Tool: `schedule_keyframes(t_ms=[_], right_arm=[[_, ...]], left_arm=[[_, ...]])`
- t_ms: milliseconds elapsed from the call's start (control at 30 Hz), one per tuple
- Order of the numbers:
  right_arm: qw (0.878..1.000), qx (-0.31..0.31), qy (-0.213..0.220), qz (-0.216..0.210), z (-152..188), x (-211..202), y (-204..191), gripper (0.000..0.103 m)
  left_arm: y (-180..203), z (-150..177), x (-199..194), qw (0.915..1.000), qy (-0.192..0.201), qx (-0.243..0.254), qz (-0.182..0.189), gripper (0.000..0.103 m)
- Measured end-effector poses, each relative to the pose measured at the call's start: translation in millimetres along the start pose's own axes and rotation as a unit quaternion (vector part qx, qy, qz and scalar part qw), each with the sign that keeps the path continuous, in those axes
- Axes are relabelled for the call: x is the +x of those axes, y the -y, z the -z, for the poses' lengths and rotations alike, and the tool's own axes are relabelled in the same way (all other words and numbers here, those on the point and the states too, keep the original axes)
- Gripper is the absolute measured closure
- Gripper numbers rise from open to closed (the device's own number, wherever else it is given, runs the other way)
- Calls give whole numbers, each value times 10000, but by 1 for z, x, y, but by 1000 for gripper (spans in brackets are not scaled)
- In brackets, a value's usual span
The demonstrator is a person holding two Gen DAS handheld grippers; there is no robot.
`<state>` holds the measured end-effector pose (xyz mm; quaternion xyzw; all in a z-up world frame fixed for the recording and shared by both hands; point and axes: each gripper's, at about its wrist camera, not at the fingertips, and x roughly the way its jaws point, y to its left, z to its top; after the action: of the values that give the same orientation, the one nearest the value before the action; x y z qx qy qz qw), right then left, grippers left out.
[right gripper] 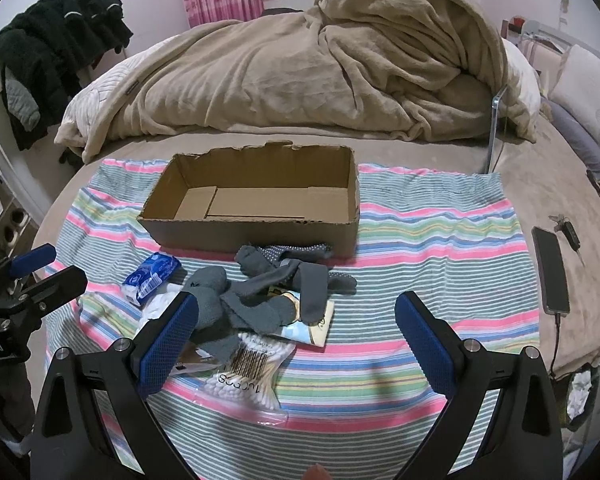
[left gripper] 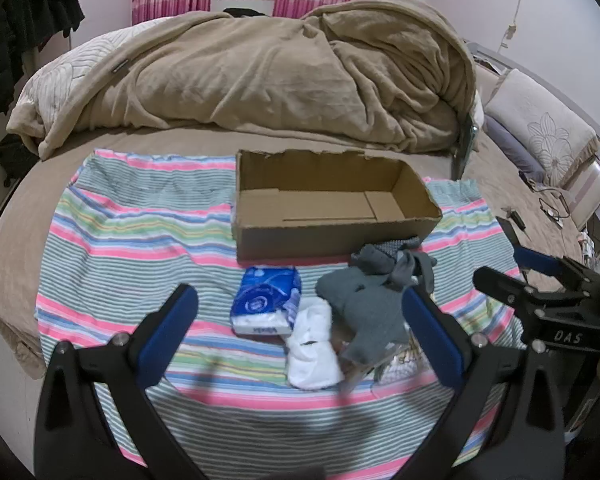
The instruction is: Organize objects
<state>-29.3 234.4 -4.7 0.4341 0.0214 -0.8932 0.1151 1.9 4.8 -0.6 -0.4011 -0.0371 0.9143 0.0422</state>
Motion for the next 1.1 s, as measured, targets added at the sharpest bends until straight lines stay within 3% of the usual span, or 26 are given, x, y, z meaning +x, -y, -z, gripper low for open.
schedule_keyframes(t_ms=[333, 567, 1100], right_arm=[[9995, -58, 299, 32, 0, -1, -1, 3], [9999, 73, 58, -131, -1, 2, -1, 3], [9997, 232, -41, -117, 0, 4, -1, 3]], left_arm=[[-1, 1, 1, 9996, 94, -160, 219, 1], [-1, 1, 2, 9996, 17, -182, 227, 1], [1, 3, 5, 9994, 43, -185, 304, 1]])
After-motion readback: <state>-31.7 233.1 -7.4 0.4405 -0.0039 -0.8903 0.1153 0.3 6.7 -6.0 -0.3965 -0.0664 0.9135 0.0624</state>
